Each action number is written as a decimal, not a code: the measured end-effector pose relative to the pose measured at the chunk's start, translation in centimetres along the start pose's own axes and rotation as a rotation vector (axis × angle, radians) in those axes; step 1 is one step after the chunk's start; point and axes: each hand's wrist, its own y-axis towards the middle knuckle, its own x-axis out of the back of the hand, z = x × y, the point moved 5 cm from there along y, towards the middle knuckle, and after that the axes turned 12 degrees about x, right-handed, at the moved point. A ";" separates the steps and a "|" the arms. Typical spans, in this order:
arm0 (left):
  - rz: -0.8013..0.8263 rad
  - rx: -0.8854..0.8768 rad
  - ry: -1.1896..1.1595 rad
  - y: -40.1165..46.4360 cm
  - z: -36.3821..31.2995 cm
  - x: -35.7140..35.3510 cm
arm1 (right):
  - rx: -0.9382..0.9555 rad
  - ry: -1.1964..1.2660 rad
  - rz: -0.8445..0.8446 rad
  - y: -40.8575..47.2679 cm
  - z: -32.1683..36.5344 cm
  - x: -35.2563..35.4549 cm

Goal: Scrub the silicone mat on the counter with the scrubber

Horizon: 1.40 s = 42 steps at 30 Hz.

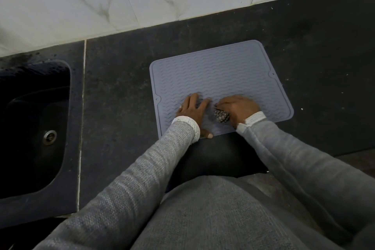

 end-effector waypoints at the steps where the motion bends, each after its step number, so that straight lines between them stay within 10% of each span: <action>1: 0.011 0.000 0.012 0.0 0.0 0.0 | -0.030 0.004 0.005 -0.6 -1.1 0.3; 42: 0.092 0.043 0.111 0.1 -0.8 1.1 | 0.186 0.103 -0.251 -3.6 -0.9 1.3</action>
